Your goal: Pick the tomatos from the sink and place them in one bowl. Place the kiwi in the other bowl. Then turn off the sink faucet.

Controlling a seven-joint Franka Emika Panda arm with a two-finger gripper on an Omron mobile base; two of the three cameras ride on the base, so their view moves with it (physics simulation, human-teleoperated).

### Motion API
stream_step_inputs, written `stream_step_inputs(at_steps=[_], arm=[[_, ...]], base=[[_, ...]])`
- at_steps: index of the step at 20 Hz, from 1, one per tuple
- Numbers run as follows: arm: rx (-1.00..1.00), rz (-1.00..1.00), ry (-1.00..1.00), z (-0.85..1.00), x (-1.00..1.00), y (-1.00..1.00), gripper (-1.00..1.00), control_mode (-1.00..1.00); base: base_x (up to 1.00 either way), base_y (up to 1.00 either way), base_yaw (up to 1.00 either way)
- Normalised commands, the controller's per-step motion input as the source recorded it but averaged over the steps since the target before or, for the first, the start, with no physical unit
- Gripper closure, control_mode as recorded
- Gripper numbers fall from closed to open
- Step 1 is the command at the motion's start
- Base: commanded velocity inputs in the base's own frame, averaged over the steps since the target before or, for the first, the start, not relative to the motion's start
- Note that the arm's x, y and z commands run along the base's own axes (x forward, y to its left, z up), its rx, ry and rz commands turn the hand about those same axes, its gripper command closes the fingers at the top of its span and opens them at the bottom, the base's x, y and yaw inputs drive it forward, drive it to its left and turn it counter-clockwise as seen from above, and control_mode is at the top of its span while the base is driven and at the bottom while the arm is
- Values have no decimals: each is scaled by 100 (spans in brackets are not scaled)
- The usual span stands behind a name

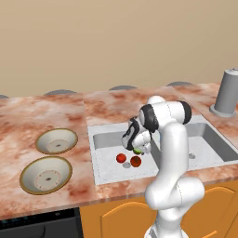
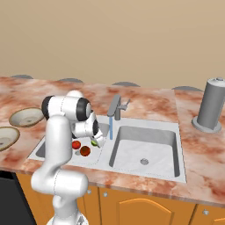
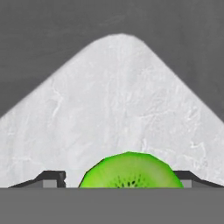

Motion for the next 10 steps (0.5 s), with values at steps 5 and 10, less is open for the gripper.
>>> stream_step_inputs(at_steps=[5,10], arm=[[0,0,-1,-10,0,6,100,-100],[0,-2,-6,23,-23,13,100,-100]], base=[[0,0,0],[0,0,0]])
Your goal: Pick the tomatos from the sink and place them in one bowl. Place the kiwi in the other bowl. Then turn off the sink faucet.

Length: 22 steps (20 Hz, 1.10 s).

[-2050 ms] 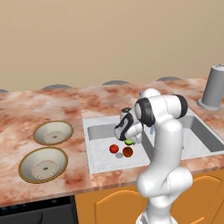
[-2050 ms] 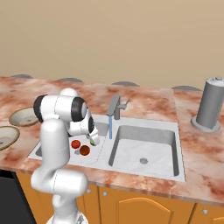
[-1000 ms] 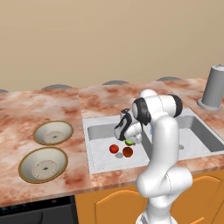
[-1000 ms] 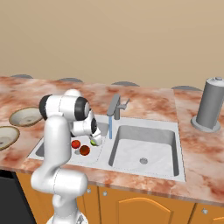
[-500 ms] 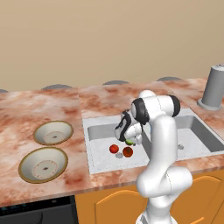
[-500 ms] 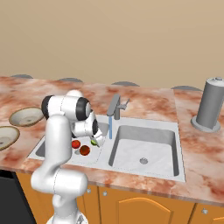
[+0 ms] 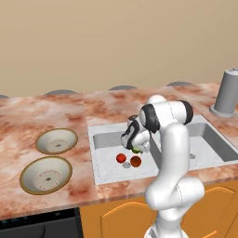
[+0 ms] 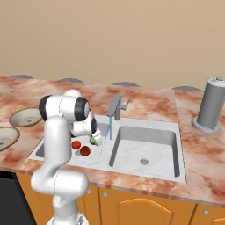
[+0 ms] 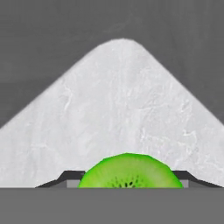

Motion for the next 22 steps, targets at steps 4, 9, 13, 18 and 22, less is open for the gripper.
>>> stream_step_inputs(at_steps=[4,9,13,18,22], arm=[[0,0,-12,70,-43,26,100,-100],[0,0,-11,85,-37,39,100,-100],[0,0,-8,88,-25,47,100,-100],[0,1,-1,86,-7,58,100,-100],[0,7,0,74,0,55,100,-100]], base=[[0,0,0],[0,0,0],[0,0,0],[0,0,0],[0,0,0]])
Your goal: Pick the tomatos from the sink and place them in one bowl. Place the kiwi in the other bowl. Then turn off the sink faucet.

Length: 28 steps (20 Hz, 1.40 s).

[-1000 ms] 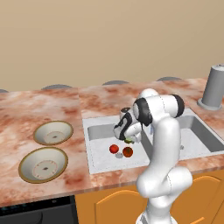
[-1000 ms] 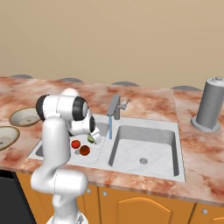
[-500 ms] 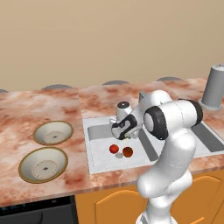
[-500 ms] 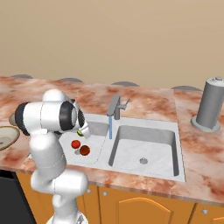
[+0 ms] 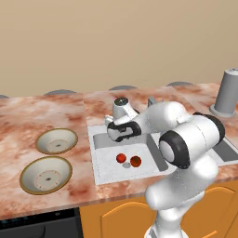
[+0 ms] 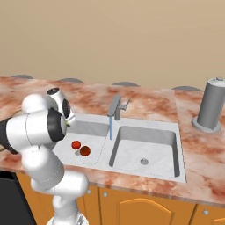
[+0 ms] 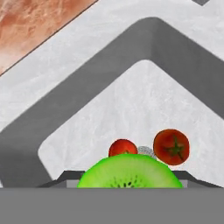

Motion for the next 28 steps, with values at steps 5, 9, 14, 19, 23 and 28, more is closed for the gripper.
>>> stream_step_inputs(at_steps=[5,9,14,19,23,28], arm=[[-1,10,5,62,0,52,100,-100],[-4,10,9,27,-7,67,100,-100],[-5,9,10,16,-8,75,100,-100],[-5,8,9,16,-9,69,100,-100],[-5,8,8,12,-11,66,100,-100],[-2,7,4,-2,-7,53,100,-100]], base=[[0,0,0],[0,0,0],[0,0,0],[0,0,0],[0,0,0],[0,0,0]])
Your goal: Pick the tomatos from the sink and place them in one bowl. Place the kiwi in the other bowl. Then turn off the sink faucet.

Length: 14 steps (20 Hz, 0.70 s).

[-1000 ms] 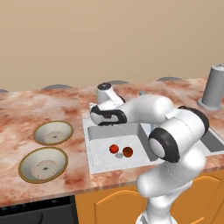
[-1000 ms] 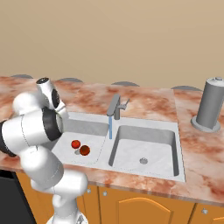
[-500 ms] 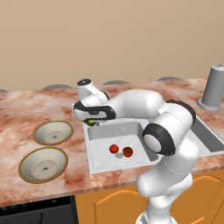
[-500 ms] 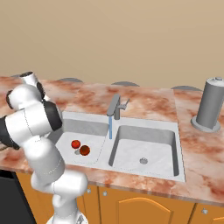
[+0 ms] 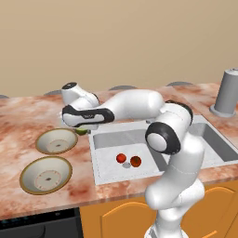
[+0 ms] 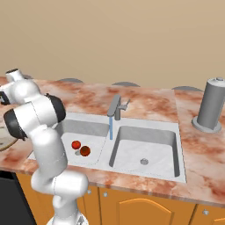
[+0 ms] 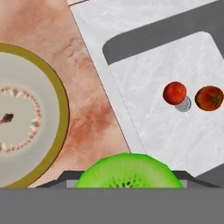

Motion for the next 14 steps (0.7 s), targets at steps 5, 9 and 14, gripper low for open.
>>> stream_step_inputs(at_steps=[5,9,14], arm=[[-1,6,0,-13,0,33,100,-100],[-7,3,1,-20,0,34,100,-100],[-9,0,3,-27,6,27,100,-100]], base=[[0,0,0],[0,0,0],[0,0,0]])
